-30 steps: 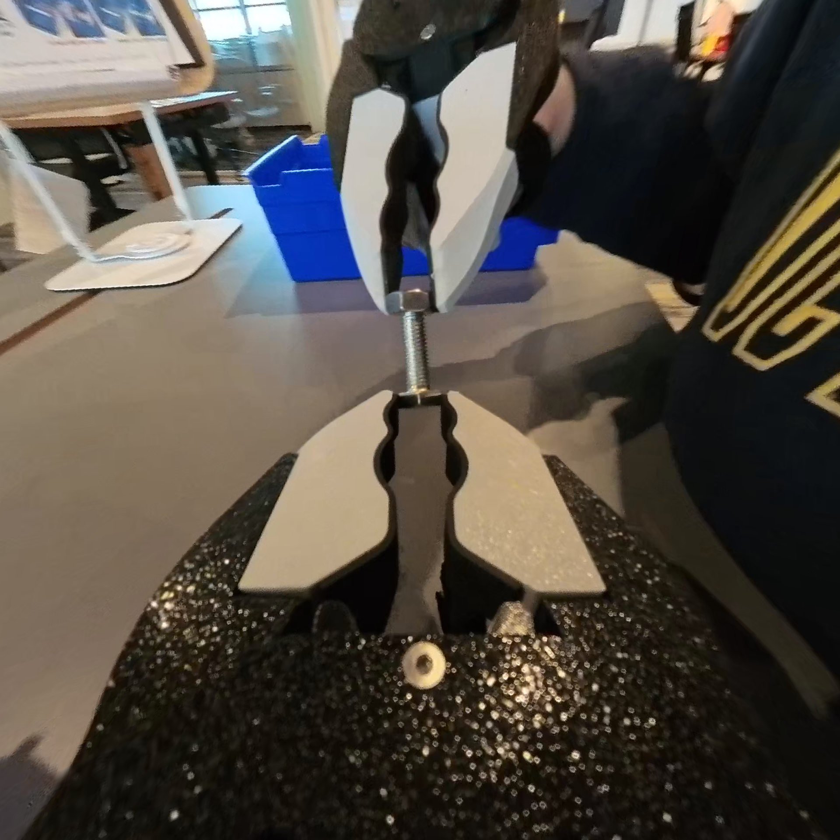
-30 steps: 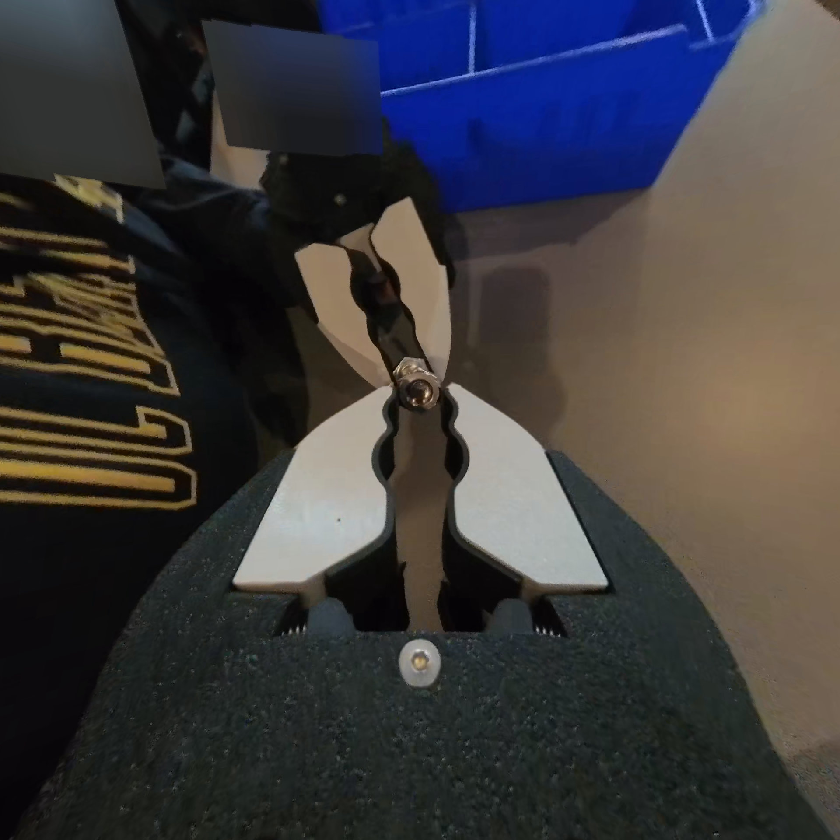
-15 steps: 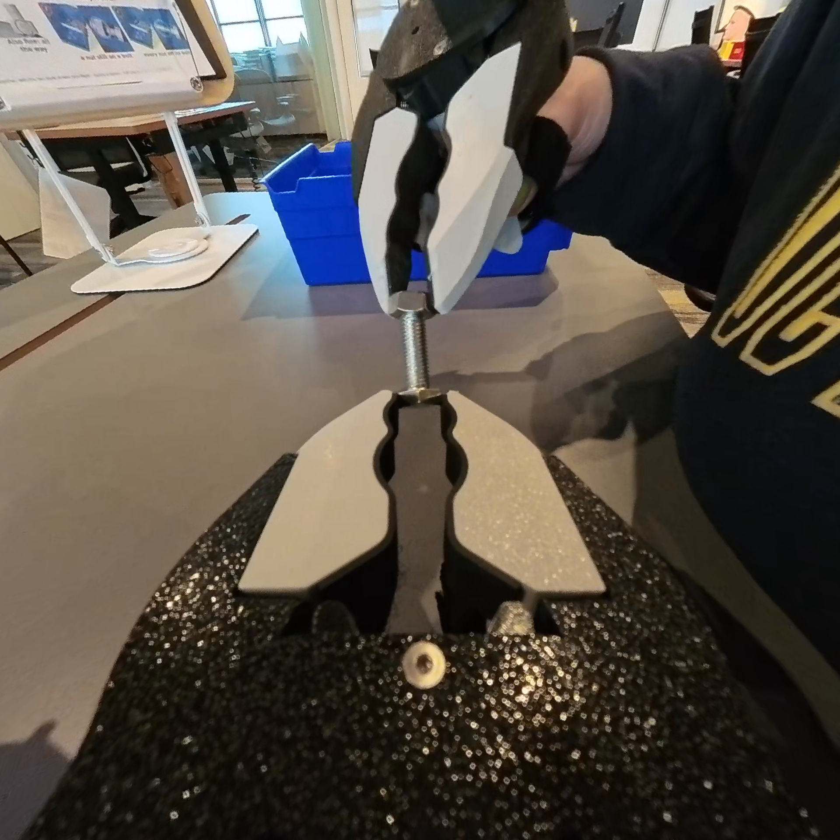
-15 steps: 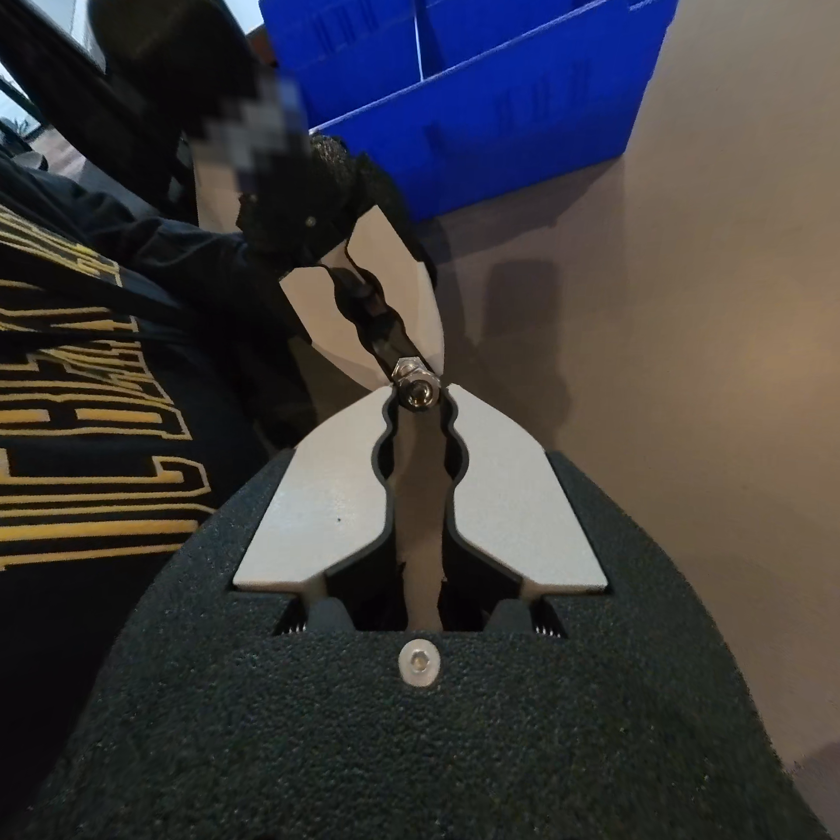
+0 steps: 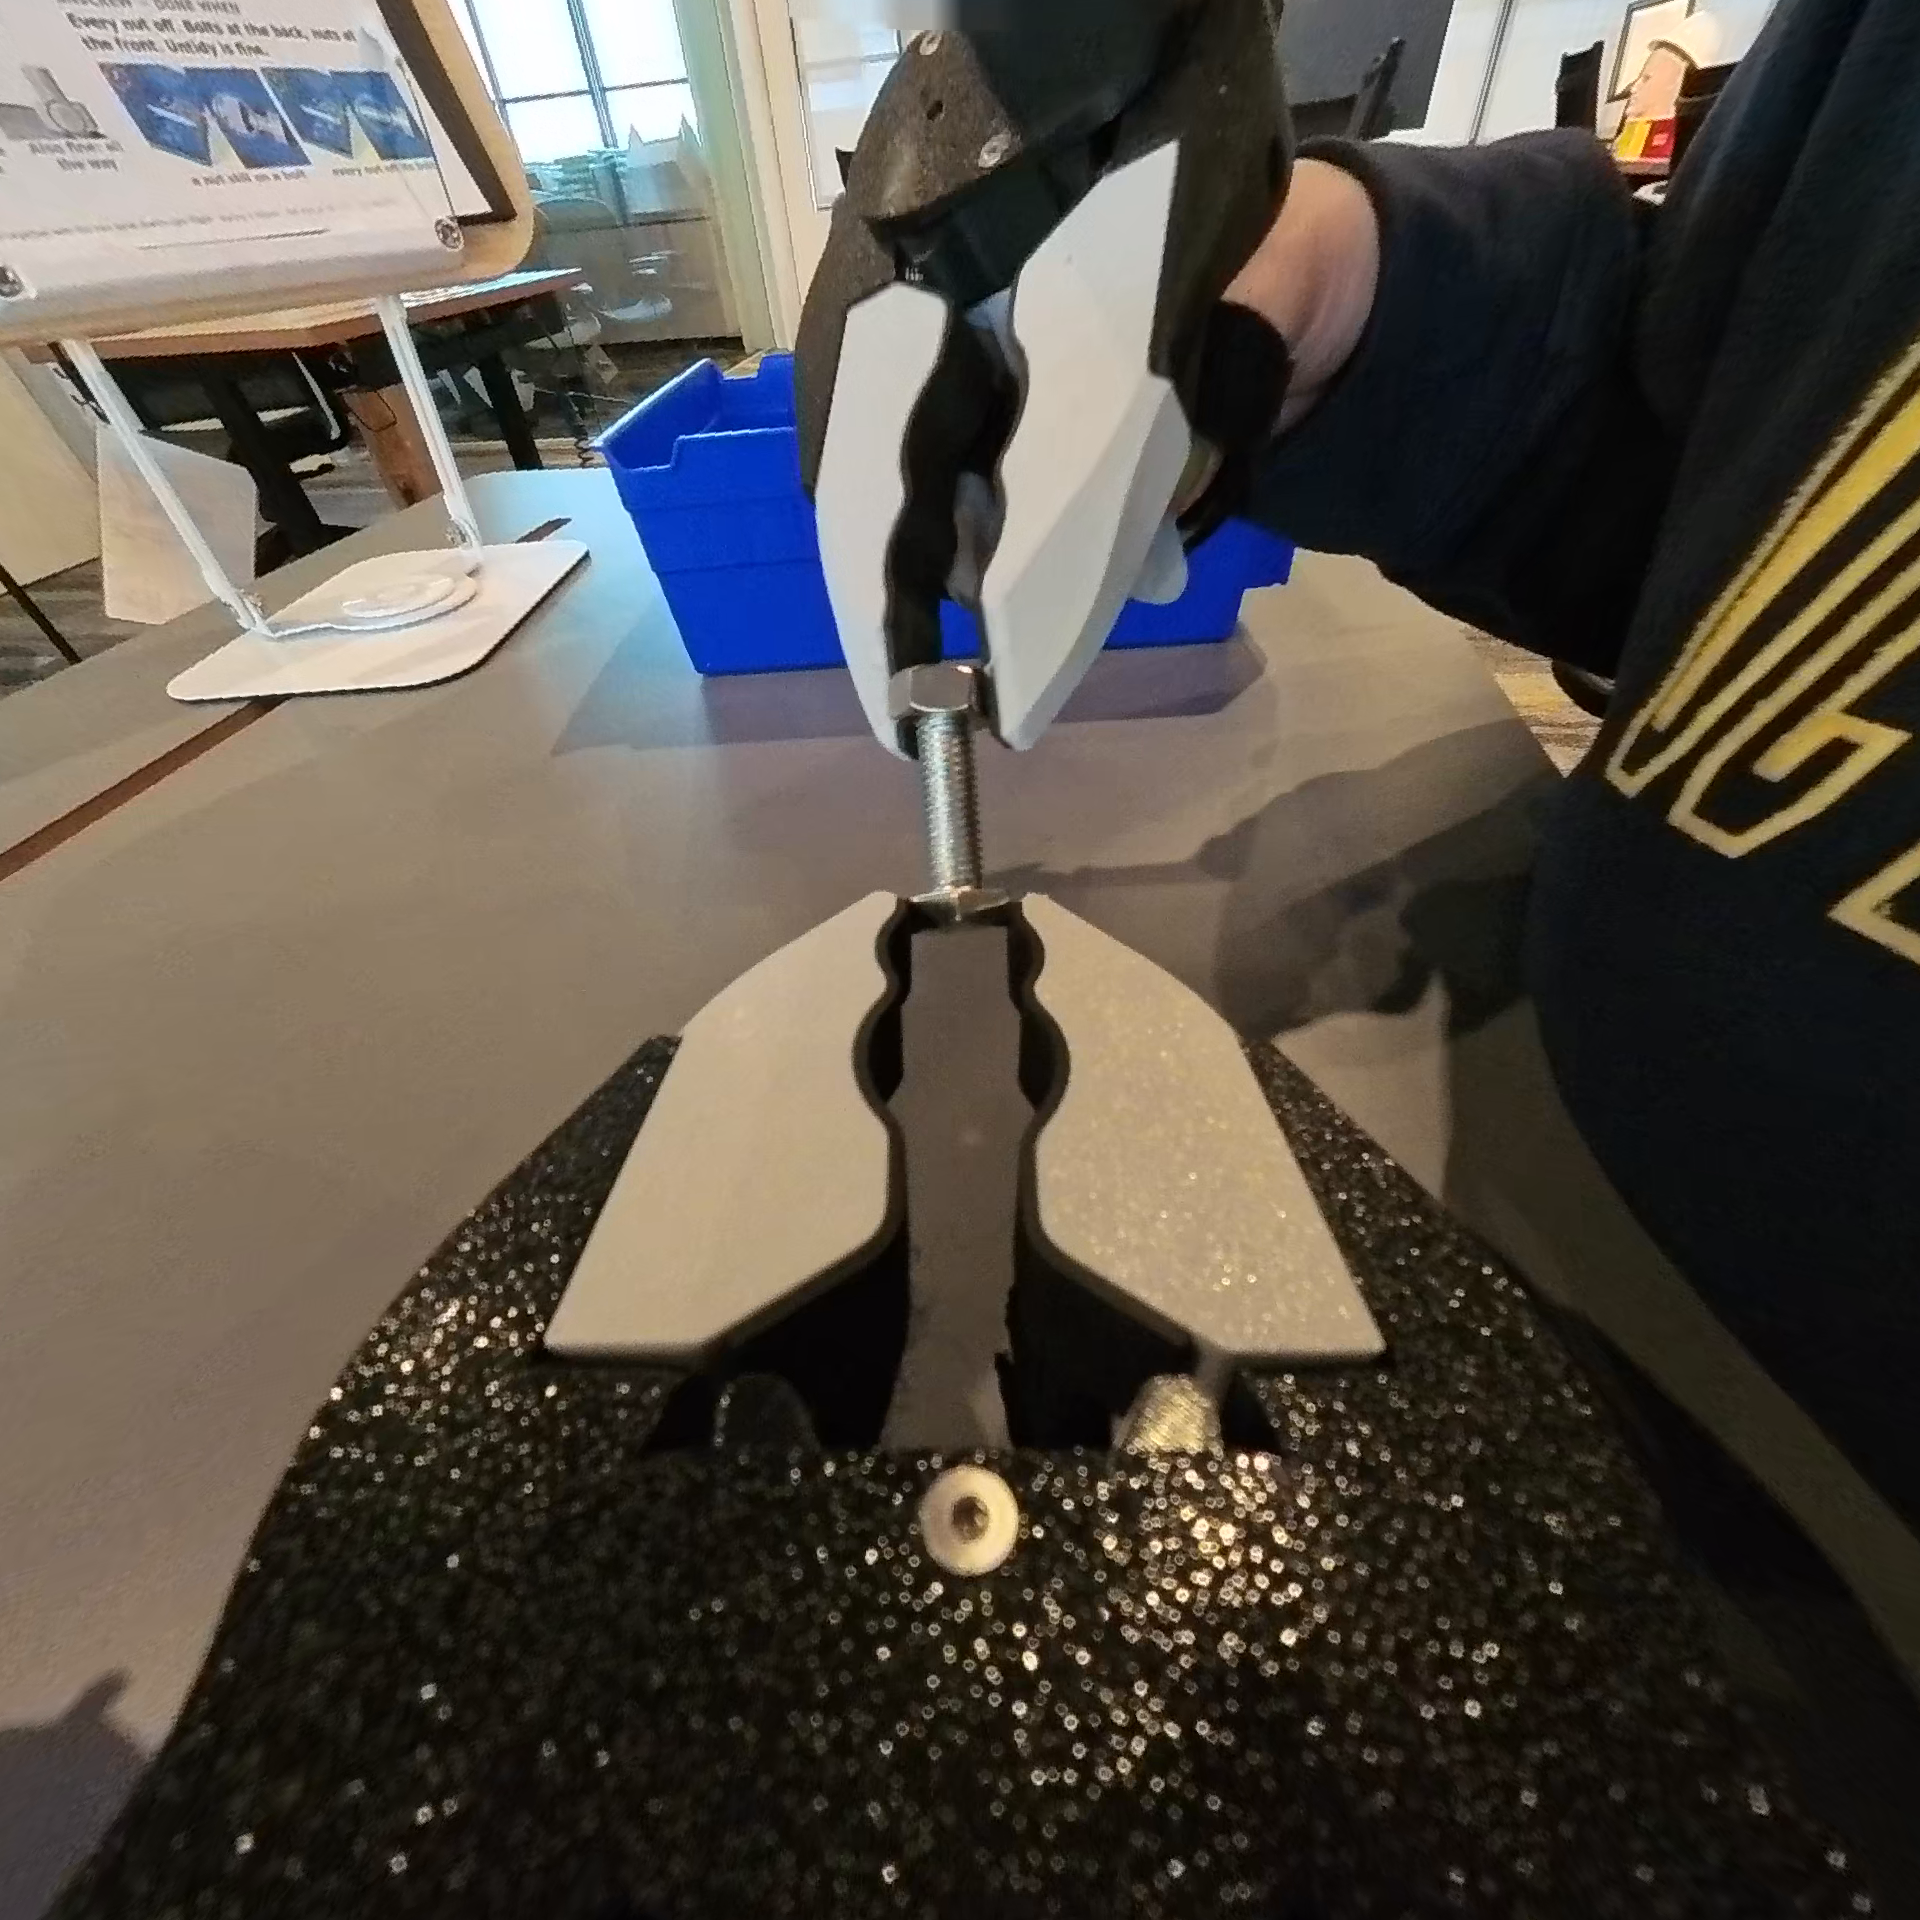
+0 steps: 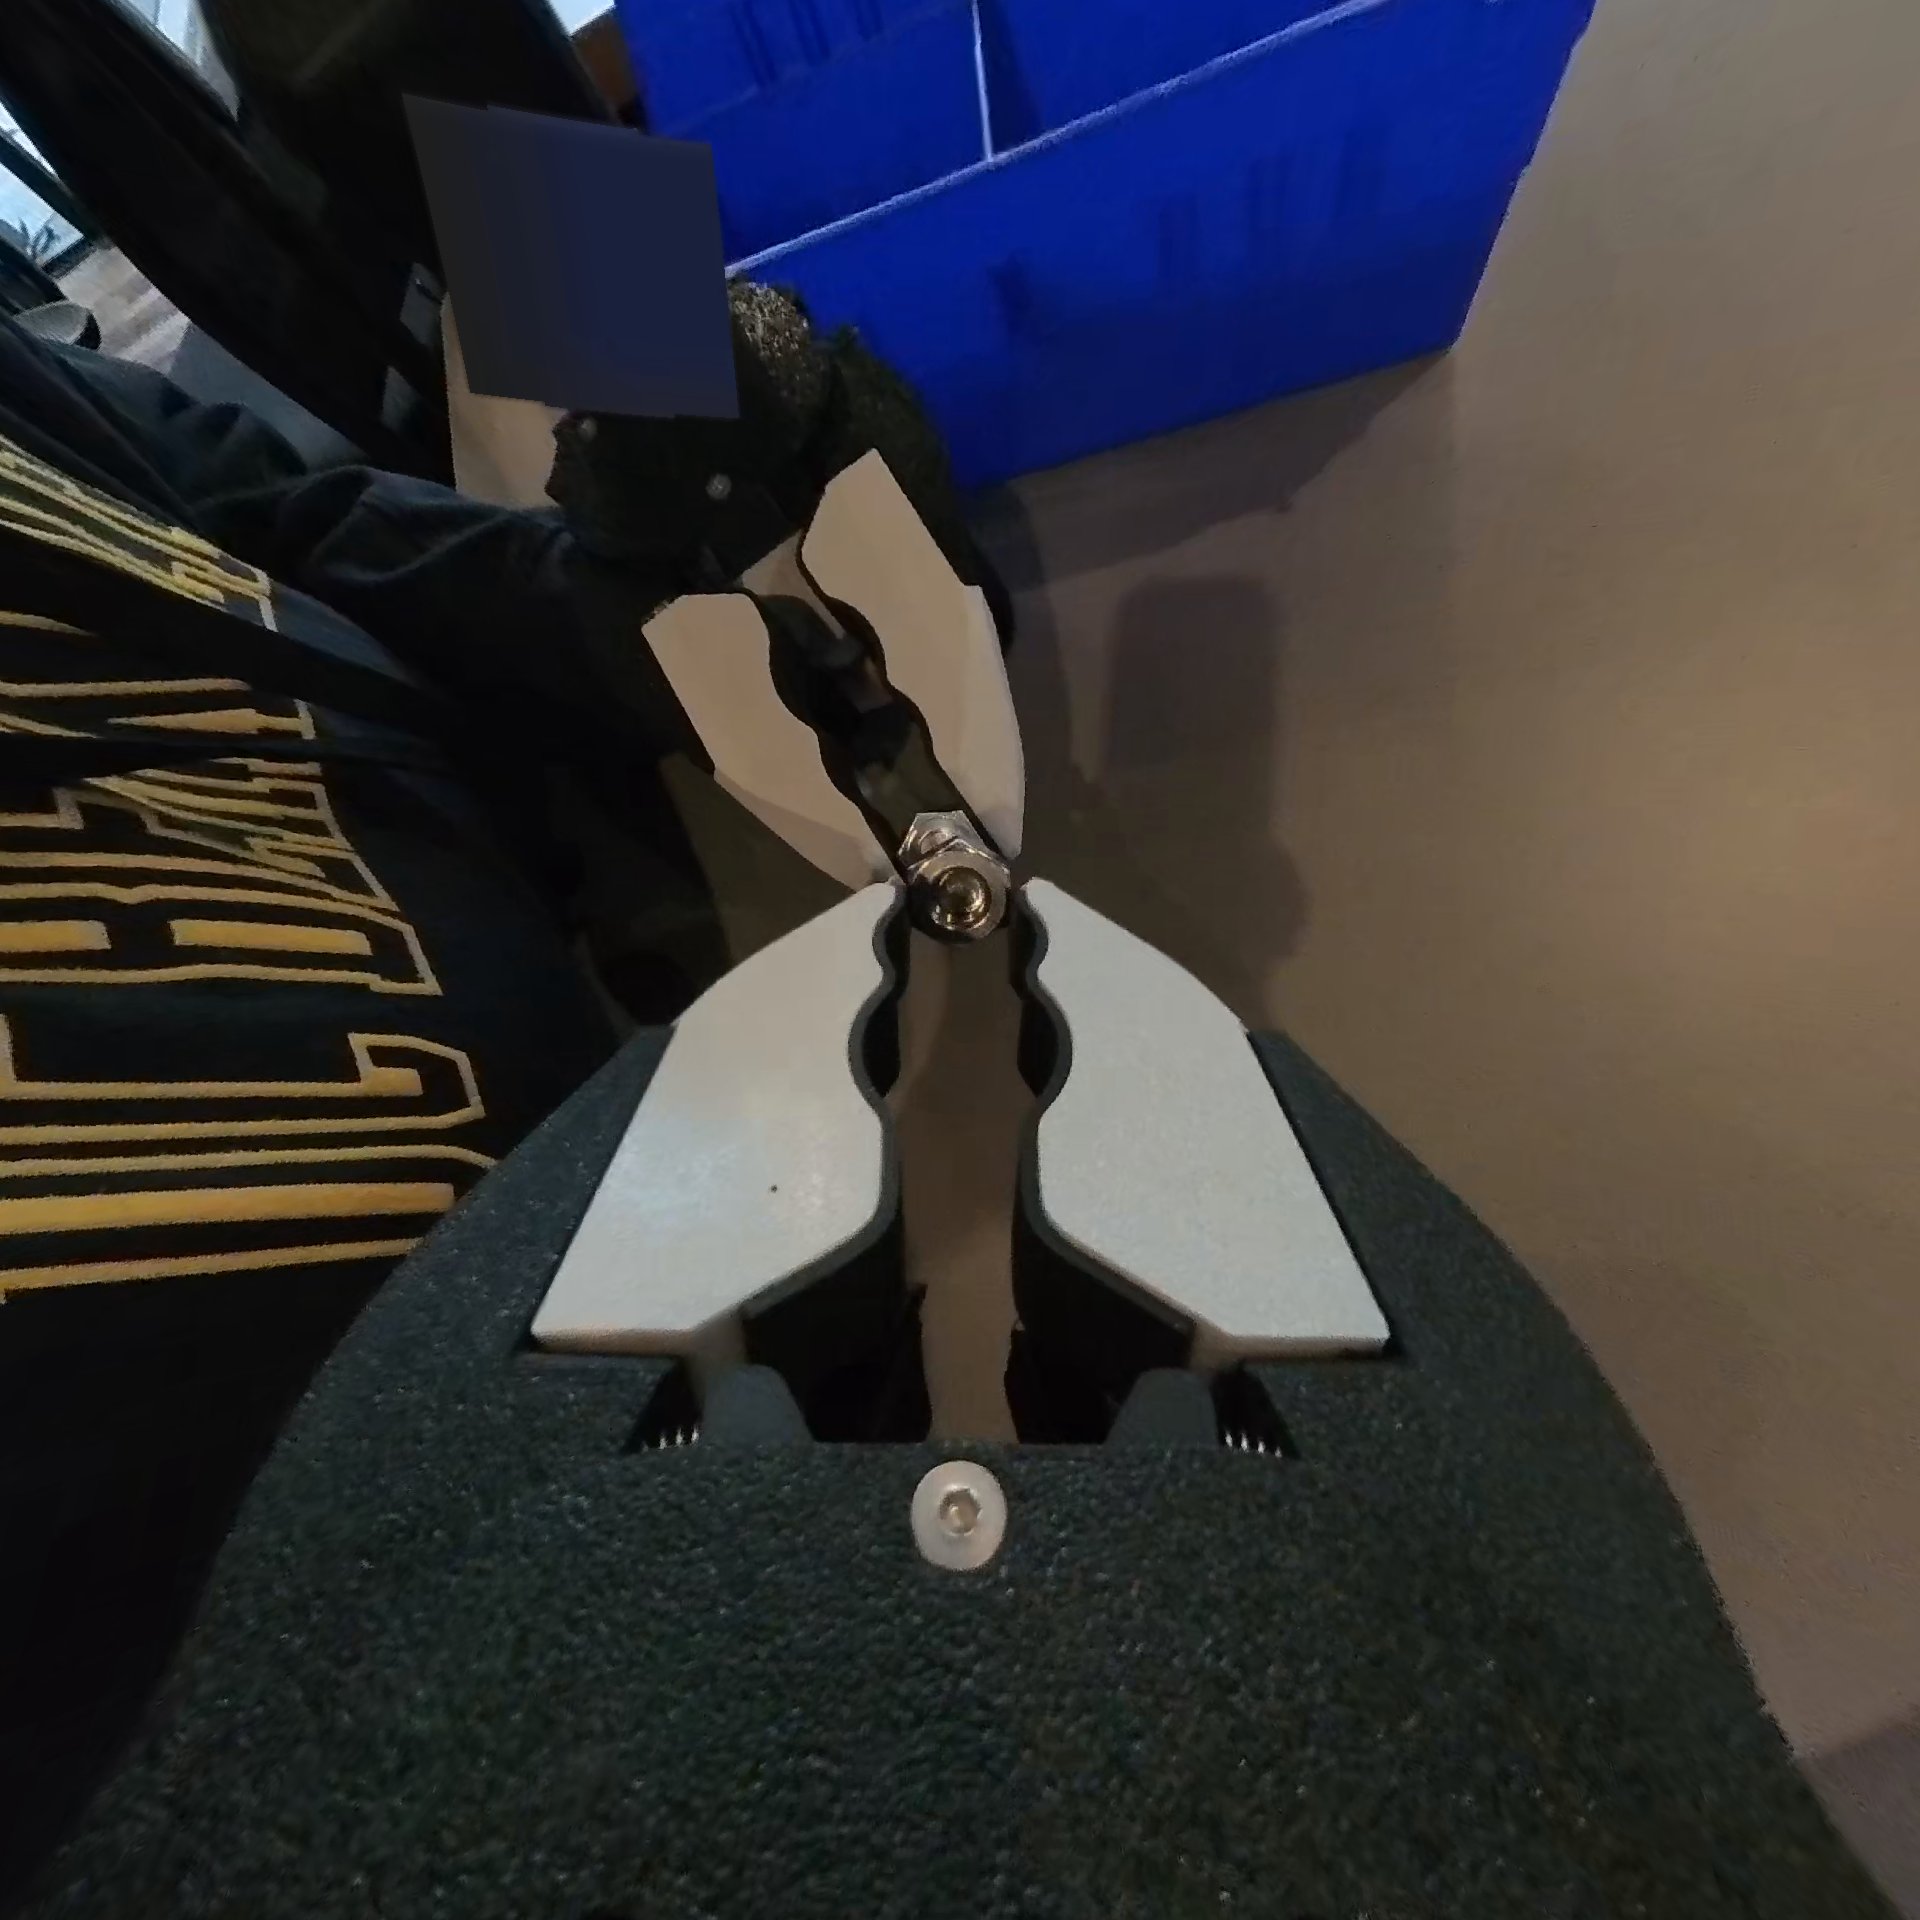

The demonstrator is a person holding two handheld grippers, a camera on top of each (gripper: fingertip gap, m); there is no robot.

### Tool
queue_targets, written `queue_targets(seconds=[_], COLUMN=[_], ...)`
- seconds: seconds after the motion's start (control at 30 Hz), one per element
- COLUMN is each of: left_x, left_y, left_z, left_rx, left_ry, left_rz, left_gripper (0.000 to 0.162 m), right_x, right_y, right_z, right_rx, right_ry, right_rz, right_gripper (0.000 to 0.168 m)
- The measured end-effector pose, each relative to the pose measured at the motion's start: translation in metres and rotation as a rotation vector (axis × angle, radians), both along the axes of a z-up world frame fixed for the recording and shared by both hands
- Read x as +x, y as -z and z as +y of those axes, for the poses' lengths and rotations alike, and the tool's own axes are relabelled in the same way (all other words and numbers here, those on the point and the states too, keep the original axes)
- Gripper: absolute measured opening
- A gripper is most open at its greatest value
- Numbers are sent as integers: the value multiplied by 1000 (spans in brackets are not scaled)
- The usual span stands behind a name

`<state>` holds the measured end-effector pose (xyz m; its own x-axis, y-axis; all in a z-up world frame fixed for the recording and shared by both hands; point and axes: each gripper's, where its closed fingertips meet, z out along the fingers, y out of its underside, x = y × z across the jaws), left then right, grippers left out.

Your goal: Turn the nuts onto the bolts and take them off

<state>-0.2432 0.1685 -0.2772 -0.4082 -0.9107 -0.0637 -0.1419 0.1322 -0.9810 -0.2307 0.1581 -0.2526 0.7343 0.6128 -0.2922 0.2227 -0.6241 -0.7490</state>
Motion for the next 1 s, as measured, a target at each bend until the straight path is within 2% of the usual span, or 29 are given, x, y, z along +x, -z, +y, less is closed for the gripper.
queue_targets(seconds=[0.13,0.23,0.47,0.57,0.83,1.0], left_x=[-1,-2,-6,-7,-8,-12], left_y=[1,1,3,4,3,-2], left_z=[-2,-7,-19,-21,-23,-28], left_rx=[-2,-16,-55,-59,-73,-91], left_ry=[17,59,151,167,189,230], left_rz=[5,11,48,58,61,24], left_gripper=[17,17,17,17,17,17], right_x=[2,5,6,3,-2,-6], right_y=[-7,-16,-10,-4,0,-4], right_z=[-3,-9,-20,-19,-19,-23], right_rx=[54,196,359,384,393,403], right_ry=[-65,-189,-500,-572,-644,-647], right_rz=[-25,-123,-507,-603,-637,-509], right_gripper=[30,41,36,30,18,18])
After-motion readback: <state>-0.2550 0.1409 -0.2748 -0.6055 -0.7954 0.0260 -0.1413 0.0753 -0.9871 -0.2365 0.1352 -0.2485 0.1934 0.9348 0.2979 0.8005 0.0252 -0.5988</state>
